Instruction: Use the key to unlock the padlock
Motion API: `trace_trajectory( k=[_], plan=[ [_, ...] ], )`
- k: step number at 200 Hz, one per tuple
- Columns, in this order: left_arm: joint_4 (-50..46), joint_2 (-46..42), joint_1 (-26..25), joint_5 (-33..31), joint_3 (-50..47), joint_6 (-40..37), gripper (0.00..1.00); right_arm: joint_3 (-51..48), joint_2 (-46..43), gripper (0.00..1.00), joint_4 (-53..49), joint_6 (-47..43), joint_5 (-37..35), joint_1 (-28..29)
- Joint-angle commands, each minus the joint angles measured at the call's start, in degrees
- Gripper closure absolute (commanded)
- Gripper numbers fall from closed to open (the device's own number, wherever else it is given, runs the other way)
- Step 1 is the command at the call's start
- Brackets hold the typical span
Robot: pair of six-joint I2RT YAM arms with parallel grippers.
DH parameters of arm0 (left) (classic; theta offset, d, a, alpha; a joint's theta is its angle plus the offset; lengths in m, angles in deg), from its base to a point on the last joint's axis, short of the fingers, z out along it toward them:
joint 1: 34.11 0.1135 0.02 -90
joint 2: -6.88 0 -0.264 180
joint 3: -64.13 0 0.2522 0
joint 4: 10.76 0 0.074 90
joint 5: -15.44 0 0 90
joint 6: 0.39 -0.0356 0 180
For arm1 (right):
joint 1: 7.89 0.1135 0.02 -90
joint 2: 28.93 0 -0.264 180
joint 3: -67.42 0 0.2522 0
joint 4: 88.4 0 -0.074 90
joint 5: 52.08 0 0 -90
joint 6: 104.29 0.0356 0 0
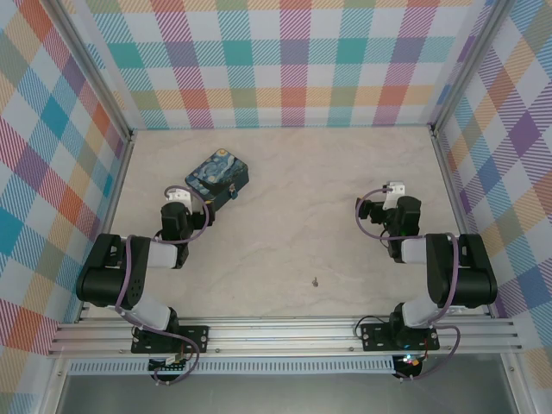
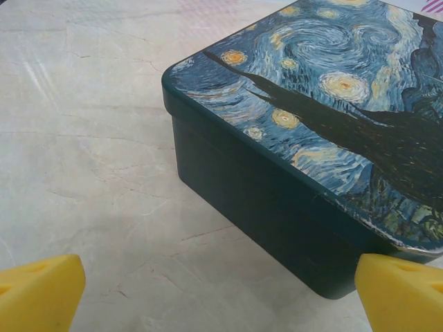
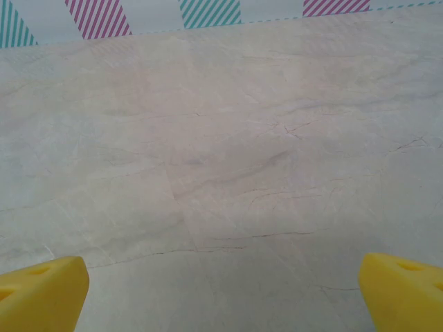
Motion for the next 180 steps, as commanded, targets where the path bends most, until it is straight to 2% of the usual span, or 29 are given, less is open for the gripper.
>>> trace_trajectory(
  k=[1, 149, 162, 180],
  plan=[
    [0.0, 0.3, 0.7, 1.2, 1.1, -1.2, 0.00, 0.6, -0.2, 0.00, 0.3, -0.9, 0.9, -0.2],
    [0.5, -1.7, 0.9, 0.6, 0.0, -0.4, 0.00, 0.4, -0.4, 0.00, 0.5, -0.8, 0.9, -0.2],
    [-3.2, -5.7, 0.9, -1.3, 0.1, 0.4, 0.00, 1.9, -2.0, 0.00, -3.6, -0.6, 0.3, -0.2],
    [-15.3, -13.4, 1.0, -3.0, 2.7, 2.0, 0.00, 5.4, -5.3, 0.00, -13.1, -0.8, 0.7, -0.3]
  ],
)
